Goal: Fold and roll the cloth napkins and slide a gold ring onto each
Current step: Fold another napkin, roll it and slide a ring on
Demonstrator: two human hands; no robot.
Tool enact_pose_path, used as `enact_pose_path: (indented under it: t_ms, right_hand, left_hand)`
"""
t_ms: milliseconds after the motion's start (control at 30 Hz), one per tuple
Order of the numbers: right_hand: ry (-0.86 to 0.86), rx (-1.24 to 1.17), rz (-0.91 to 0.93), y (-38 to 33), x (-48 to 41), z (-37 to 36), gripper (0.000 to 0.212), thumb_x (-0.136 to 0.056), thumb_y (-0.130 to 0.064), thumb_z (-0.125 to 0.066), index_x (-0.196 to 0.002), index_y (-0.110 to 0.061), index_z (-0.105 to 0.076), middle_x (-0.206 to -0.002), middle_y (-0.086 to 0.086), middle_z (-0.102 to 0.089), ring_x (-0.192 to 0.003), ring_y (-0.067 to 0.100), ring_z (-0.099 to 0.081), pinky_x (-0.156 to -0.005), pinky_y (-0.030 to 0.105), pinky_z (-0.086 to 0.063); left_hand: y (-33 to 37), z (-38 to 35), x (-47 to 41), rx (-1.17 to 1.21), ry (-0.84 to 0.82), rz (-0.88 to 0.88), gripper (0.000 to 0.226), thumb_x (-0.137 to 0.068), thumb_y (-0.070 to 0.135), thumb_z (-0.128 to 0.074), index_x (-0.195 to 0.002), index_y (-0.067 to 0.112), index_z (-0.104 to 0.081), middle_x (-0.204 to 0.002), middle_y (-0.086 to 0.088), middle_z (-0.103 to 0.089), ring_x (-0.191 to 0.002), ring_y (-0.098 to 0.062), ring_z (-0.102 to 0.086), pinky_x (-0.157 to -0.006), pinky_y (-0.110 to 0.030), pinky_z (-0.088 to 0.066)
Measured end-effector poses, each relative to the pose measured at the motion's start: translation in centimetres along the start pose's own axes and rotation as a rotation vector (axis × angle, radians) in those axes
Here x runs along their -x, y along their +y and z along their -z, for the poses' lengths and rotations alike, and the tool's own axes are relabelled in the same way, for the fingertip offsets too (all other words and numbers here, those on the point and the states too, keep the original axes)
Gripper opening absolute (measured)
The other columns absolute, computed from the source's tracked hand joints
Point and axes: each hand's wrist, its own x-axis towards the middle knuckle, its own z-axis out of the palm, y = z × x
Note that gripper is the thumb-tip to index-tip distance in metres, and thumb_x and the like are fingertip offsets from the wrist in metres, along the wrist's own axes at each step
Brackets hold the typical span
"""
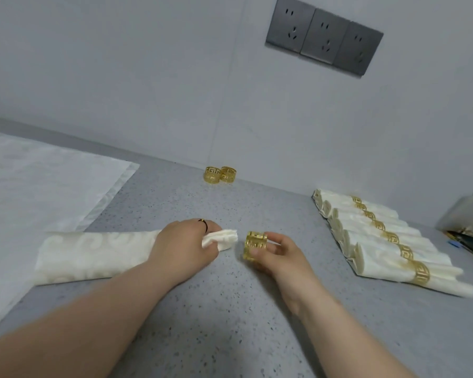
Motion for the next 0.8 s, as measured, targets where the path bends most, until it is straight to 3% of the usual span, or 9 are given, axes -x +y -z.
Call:
enact_pose_path:
  t_ms: [67, 167, 267, 300, 400, 533, 600, 733, 800]
  right_hand:
    - [-0.013, -0.1, -0.025, 0.6, 0.9, 0.3, 0.039, -0.08, 0.002, -0.064, -0.115, -0.008, -0.049, -0.101, 0.009, -0.063, -0.089, 0.022, -0.06, -0.086, 0.03, -0.048]
    - [-0.05, -0.304, -0.061, 1.0, 2.1, 0.5, 0.031, -0.081, 0.005, -0.061, -0.108, -0.005, -0.052, -0.092, 0.008, -0.064, -0.082, 0.019, -0.061, -0.08, 0.026, -0.05]
    - [-0.098, -0.408, -0.047, 1.0, 2.7, 0.9, 0.027, -0.081, 0.0, -0.062, -0.106, -0.006, -0.053, -0.097, 0.009, -0.065, -0.088, 0.019, -0.062, -0.083, 0.029, -0.05]
    - [-0.129, -0.439, -0.018, 1.0, 2.6, 1.2, 0.036, -0.076, -0.004, -0.068, -0.109, -0.004, -0.053, -0.098, 0.01, -0.066, -0.088, 0.02, -0.064, -0.082, 0.03, -0.052]
    - [-0.24, -0.43, 0.047, 1.0, 2.2, 2.1, 0.087, -0.035, -0.023, -0.093, -0.111, -0.004, -0.056, -0.099, 0.012, -0.069, -0.088, 0.021, -0.067, -0.083, 0.03, -0.055]
    - [-0.259, -0.148, 0.148, 0.8, 2.0, 2.5, 0.048, -0.056, -0.016, -0.071, -0.101, -0.02, -0.057, -0.104, 0.003, -0.065, -0.095, 0.016, -0.063, -0.085, 0.024, -0.05]
    - [-0.246, -0.067, 0.195, 0.8, 1.7, 2.6, 0.044, -0.06, -0.015, -0.072, -0.099, -0.025, -0.055, -0.106, -0.001, -0.063, -0.094, 0.011, -0.062, -0.084, 0.022, -0.05]
    - [-0.271, 0.061, 0.28, 0.9, 1.8, 2.3, 0.045, -0.077, 0.006, -0.066, -0.097, -0.031, -0.051, -0.1, -0.008, -0.059, -0.08, 0.0, -0.062, -0.077, 0.014, -0.051]
    - [-0.297, 0.076, 0.283, 1.1, 1.8, 2.1, 0.046, -0.077, 0.007, -0.065, -0.097, -0.032, -0.05, -0.098, -0.008, -0.059, -0.074, -0.002, -0.061, -0.073, 0.012, -0.05]
  left_hand:
    - [0.9, 0.3, 0.7, 0.162, -0.024, 0.034, 0.042, -0.063, 0.037, -0.036, -0.098, 0.039, -0.06, -0.096, 0.011, -0.067, -0.087, -0.008, -0.058, -0.066, -0.013, -0.038]
    - [1.9, 0.3, 1.4, 0.386, 0.026, 0.078, 0.014, -0.066, 0.034, -0.051, -0.076, 0.044, -0.052, -0.081, 0.018, -0.063, -0.075, 0.004, -0.057, -0.062, -0.005, -0.039]
    - [3.2, -0.1, 2.0, 0.536, 0.051, 0.079, 0.028, -0.078, 0.009, -0.066, -0.075, 0.035, -0.055, -0.077, 0.016, -0.061, -0.069, 0.012, -0.056, -0.061, -0.001, -0.039]
    - [3.5, -0.2, 2.1, 0.553, 0.036, 0.085, 0.03, -0.078, 0.003, -0.066, -0.075, 0.032, -0.056, -0.075, 0.014, -0.061, -0.066, 0.014, -0.056, -0.06, 0.0, -0.039]
    - [3.7, -0.3, 2.1, 0.598, 0.042, 0.12, 0.031, -0.077, -0.001, -0.067, -0.071, 0.027, -0.058, -0.065, 0.011, -0.063, -0.058, 0.012, -0.057, -0.055, -0.001, -0.04]
    - [3.1, -0.3, 1.9, 0.6, 0.034, 0.134, 0.029, -0.075, -0.001, -0.069, -0.068, 0.025, -0.06, -0.055, 0.02, -0.065, -0.057, 0.01, -0.058, -0.055, -0.002, -0.04]
    - [3.1, -0.3, 2.0, 0.567, 0.014, 0.125, 0.029, -0.075, 0.0, -0.069, -0.067, 0.026, -0.061, -0.056, 0.026, -0.063, -0.058, 0.01, -0.057, -0.055, -0.002, -0.04]
    - [3.3, -0.6, 2.3, 0.444, -0.056, 0.055, 0.032, -0.077, 0.004, -0.069, -0.065, 0.031, -0.058, -0.057, 0.033, -0.06, -0.063, 0.015, -0.056, -0.061, -0.001, -0.039]
    - [3.3, -0.7, 2.4, 0.395, -0.04, 0.033, 0.032, -0.077, 0.007, -0.069, -0.066, 0.034, -0.057, -0.06, 0.024, -0.063, -0.067, 0.016, -0.055, -0.063, -0.002, -0.039]
